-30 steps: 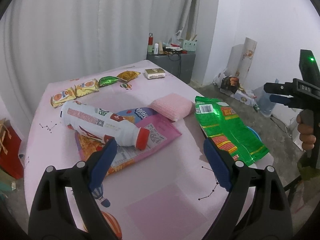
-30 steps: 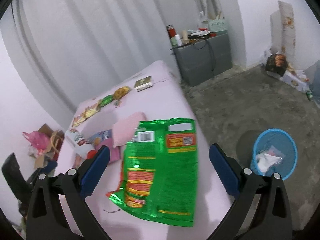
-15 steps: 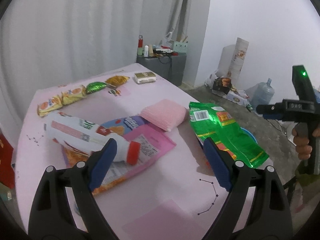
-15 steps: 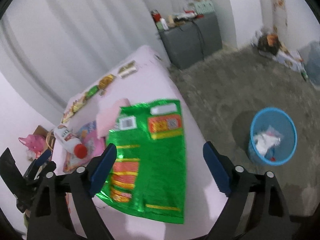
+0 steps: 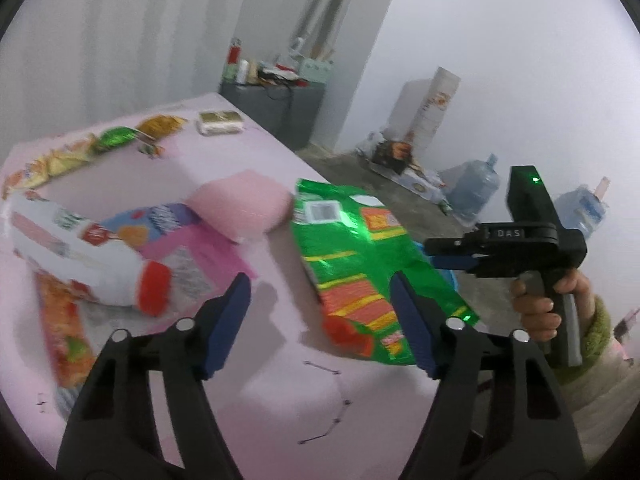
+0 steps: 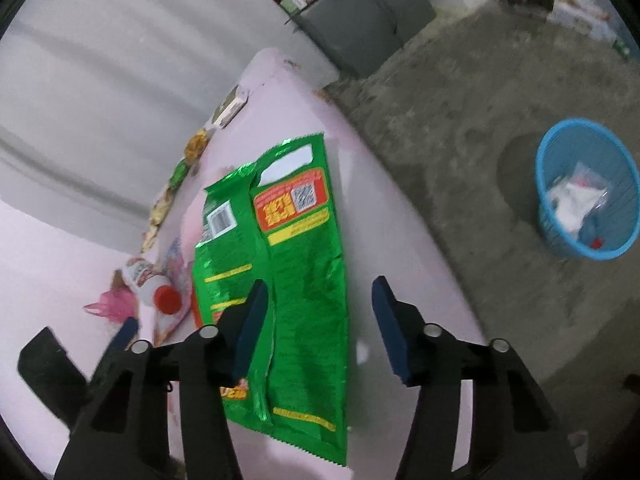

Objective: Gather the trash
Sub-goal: 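Grasp the green snack bag edge with the right gripper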

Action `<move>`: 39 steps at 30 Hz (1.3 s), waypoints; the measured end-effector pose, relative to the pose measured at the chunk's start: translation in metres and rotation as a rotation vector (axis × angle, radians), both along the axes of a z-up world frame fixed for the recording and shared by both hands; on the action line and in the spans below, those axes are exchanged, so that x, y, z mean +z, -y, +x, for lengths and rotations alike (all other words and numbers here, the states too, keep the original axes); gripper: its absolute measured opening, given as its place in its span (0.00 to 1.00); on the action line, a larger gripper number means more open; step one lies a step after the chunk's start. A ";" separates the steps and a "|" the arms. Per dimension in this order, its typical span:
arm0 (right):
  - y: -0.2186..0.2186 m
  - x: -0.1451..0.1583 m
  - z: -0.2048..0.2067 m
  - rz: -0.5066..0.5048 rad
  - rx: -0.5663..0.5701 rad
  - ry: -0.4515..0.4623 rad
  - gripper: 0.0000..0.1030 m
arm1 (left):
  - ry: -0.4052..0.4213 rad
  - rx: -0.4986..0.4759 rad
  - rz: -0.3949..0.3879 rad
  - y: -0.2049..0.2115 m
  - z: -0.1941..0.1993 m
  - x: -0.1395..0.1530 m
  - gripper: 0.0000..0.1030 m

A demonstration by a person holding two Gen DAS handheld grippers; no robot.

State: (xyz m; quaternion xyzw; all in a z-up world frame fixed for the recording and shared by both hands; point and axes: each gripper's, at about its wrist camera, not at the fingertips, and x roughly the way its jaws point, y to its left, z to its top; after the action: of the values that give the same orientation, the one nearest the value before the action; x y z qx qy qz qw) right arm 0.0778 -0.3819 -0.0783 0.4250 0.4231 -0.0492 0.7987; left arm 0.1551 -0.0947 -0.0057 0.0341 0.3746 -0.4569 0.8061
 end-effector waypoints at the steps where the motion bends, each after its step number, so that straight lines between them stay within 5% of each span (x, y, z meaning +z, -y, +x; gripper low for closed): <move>1: 0.000 -0.002 -0.001 0.026 0.010 0.005 0.46 | 0.000 -0.007 0.013 0.004 -0.001 -0.002 0.62; 9: 0.000 -0.016 -0.012 0.146 0.034 0.024 0.36 | -0.038 -0.050 0.127 0.033 -0.006 -0.028 0.49; 14: -0.004 -0.019 -0.012 0.157 0.059 0.022 0.24 | -0.061 -0.060 0.150 0.037 -0.007 -0.036 0.43; 16: -0.005 -0.021 -0.012 0.155 0.064 0.015 0.11 | -0.057 -0.063 0.160 0.040 -0.008 -0.036 0.43; 21: -0.009 -0.021 -0.016 0.116 0.068 0.007 0.06 | -0.039 -0.042 0.132 0.037 0.003 -0.020 0.43; 24: -0.007 -0.019 -0.024 0.105 0.059 0.002 0.06 | 0.019 -0.013 0.153 0.040 0.020 -0.002 0.49; 26: -0.004 -0.017 -0.031 0.088 0.044 -0.005 0.06 | 0.043 -0.002 0.172 0.044 0.034 0.009 0.69; 30: 0.002 -0.013 -0.045 0.069 0.018 -0.011 0.06 | 0.060 -0.011 0.184 0.060 0.080 0.028 0.83; 39: 0.014 -0.015 -0.060 0.090 -0.033 -0.002 0.06 | -0.226 -0.057 0.324 0.126 0.177 -0.015 0.87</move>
State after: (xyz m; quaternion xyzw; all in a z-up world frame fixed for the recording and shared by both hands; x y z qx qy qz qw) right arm 0.0182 -0.3956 -0.0937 0.4672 0.4186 -0.0435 0.7775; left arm 0.3326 -0.2206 -0.0202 0.1225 0.5304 -0.4139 0.7296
